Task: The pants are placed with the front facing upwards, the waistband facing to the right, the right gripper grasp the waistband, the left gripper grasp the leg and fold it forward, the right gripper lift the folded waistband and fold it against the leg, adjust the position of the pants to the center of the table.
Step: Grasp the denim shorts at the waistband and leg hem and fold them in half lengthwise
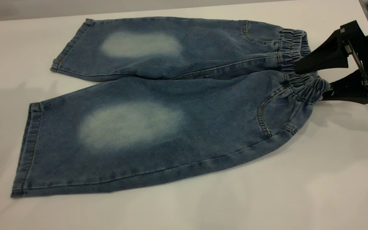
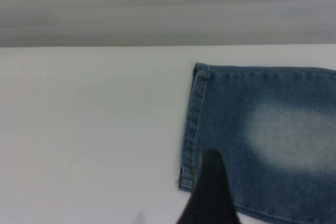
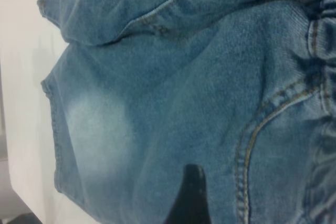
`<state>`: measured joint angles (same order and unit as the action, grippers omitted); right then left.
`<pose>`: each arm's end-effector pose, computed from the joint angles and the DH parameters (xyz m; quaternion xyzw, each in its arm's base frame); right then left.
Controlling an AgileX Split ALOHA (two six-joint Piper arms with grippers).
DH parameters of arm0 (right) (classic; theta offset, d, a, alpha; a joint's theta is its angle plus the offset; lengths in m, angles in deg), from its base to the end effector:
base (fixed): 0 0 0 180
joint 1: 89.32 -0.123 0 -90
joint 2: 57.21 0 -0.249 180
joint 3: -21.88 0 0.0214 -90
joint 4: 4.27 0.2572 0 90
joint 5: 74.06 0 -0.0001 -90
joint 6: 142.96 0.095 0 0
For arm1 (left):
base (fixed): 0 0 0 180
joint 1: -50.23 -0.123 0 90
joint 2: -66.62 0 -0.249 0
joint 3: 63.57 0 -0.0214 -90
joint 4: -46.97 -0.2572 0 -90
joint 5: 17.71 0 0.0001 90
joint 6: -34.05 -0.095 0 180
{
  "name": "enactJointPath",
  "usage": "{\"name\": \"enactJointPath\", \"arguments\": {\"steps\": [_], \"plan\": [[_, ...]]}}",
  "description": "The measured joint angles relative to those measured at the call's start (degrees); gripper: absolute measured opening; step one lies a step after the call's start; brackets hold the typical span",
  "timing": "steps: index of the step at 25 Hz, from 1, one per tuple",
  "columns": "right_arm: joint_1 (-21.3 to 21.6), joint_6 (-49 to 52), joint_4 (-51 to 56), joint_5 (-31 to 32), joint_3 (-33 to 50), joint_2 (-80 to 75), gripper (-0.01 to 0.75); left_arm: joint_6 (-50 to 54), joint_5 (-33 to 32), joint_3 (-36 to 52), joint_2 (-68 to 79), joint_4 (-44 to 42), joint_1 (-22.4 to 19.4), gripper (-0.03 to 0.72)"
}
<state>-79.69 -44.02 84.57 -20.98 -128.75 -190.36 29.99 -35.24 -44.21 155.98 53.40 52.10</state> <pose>0.2923 0.0275 0.0109 0.0669 0.8857 0.4394 0.1341 0.3240 -0.0138 0.2536 0.0061 0.8915 -0.0306 0.4520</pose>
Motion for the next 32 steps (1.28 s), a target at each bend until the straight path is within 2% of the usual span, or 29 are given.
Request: {"name": "enactJointPath", "arguments": {"steps": [3,5,13,18,20,32], "plan": [[0.0,0.0,-0.8,-0.1,0.0,0.0,0.548,0.0,0.0,0.0,0.0,0.0,0.0,0.51],[0.0,0.0,-0.8,-0.2,0.0,0.0,0.507,0.0,-0.1,0.0,0.0,0.0,0.0,0.51],[0.0,0.0,-1.7,-0.4,0.0,0.0,0.2,0.0,-0.1,0.0,0.0,0.0,0.0,0.51],[0.0,0.0,-1.7,-0.5,0.0,0.0,0.057,0.0,-0.3,0.0,0.0,0.0,0.0,0.51],[0.0,0.1,-1.8,-0.6,0.0,0.0,0.032,0.0,-0.7,0.0,0.0,0.0,0.0,0.51],[0.1,7.1,-6.9,-6.5,-0.5,2.4,0.031,0.0,-4.4,0.0,0.0,0.0,0.0,0.51]]}}
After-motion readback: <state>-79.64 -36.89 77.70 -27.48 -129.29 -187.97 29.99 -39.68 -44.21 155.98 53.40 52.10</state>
